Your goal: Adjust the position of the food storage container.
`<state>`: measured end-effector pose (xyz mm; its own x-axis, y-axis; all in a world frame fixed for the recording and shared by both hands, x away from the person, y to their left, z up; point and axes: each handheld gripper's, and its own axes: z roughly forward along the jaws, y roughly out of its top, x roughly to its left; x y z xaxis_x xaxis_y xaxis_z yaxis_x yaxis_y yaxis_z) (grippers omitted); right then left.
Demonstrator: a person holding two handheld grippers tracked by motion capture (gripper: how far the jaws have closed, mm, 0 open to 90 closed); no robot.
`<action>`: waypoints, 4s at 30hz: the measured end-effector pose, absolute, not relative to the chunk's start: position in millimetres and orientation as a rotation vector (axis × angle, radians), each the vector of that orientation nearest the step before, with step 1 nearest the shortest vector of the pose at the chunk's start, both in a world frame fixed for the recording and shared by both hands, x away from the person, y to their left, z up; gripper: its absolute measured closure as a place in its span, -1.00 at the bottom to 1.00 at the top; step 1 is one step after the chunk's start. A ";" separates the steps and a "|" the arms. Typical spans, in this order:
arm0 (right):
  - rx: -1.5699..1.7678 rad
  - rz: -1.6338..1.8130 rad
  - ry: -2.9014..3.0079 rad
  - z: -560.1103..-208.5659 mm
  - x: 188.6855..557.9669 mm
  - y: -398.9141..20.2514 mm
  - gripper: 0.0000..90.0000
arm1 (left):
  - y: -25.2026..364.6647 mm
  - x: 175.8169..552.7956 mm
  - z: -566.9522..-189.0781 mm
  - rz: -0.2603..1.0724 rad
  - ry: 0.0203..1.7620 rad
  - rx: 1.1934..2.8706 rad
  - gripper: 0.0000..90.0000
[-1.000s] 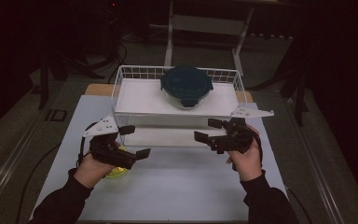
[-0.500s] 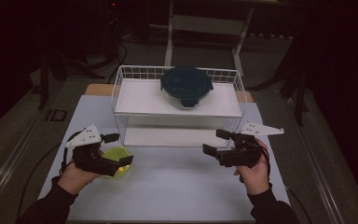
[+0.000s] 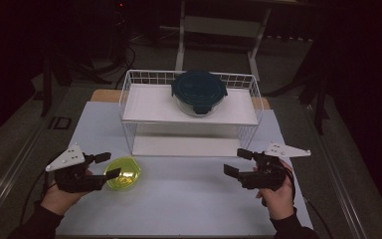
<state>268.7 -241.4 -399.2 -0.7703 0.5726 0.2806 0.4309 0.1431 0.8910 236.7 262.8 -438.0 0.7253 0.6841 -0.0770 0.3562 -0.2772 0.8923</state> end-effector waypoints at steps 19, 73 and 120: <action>1.040 1.713 2.265 -405.4 265.8 -248.3 -0.68 | 304.1 232.2 -482.7 0.393 0.955 2.014 0.91; 1.094 1.714 2.266 -420.6 264.6 -259.1 -0.68 | 238.8 285.7 -530.9 0.235 1.000 2.152 0.97; 1.093 1.697 2.291 -425.5 264.7 -257.5 -0.68 | 155.6 314.8 -534.2 0.121 0.894 2.219 0.97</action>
